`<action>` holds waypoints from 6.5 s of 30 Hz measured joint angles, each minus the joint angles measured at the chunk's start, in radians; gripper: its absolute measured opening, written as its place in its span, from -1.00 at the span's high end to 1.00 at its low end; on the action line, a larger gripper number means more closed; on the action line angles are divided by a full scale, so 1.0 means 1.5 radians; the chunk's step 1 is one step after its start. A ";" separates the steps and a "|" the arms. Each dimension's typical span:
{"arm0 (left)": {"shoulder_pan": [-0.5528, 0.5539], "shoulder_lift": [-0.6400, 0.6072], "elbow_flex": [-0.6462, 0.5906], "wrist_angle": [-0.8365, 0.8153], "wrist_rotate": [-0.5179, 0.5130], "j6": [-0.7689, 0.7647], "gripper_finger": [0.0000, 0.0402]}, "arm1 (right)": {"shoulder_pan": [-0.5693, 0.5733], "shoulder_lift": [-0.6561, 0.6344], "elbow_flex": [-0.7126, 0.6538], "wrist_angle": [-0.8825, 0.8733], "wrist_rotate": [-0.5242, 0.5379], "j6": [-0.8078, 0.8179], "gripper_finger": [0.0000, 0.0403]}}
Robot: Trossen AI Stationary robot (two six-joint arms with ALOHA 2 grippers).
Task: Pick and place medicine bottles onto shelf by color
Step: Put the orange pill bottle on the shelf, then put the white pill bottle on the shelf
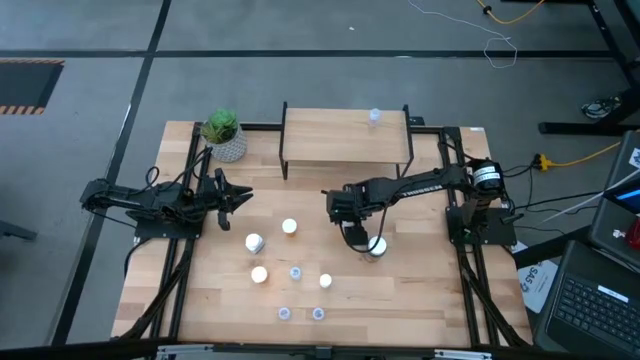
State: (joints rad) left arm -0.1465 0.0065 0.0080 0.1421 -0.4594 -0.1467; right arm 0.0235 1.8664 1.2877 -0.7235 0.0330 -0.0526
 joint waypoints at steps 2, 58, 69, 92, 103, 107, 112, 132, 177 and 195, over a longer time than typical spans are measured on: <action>0.000 0.000 0.000 0.000 0.000 0.000 0.60 | 0.000 0.000 0.000 0.000 0.000 0.008 -0.29; 0.000 0.000 0.000 0.000 -0.001 0.000 0.60 | -0.652 -0.003 0.493 -0.451 -0.067 -0.225 -0.03; 0.000 0.000 0.000 0.000 -0.001 -0.001 0.60 | -0.639 -0.002 0.392 -0.396 -0.088 -0.248 -0.03; 0.000 0.000 0.000 0.000 -0.001 0.000 0.60 | -0.638 -0.002 0.460 -0.429 -0.075 -0.247 -0.25; 0.000 0.000 0.000 0.000 -0.001 0.000 0.60 | -0.591 -0.002 0.667 -0.531 -0.078 -0.210 -0.26; 0.000 0.000 0.000 0.000 -0.001 0.000 0.60 | -0.558 -0.021 0.702 -0.558 -0.136 -0.154 -0.26; 0.000 0.000 0.000 0.000 0.000 0.000 0.60 | -0.519 -0.048 0.687 -0.566 -0.285 -0.136 -0.26; 0.000 0.000 0.000 0.000 -0.001 0.000 0.60 | -0.234 -0.051 0.686 -0.565 -0.262 -0.040 -0.26; 0.000 0.000 0.000 -0.001 0.000 0.000 0.60 | 0.206 0.022 0.154 0.000 -0.037 0.083 -0.26; 0.000 0.000 0.000 -0.041 0.000 -0.005 0.60 | 0.249 0.098 0.156 0.112 -0.003 0.081 -0.26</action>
State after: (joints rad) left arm -0.1466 0.0068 0.0081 0.0806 -0.4588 -0.1547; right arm 0.3976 2.0134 1.5223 -0.5549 0.0285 0.0690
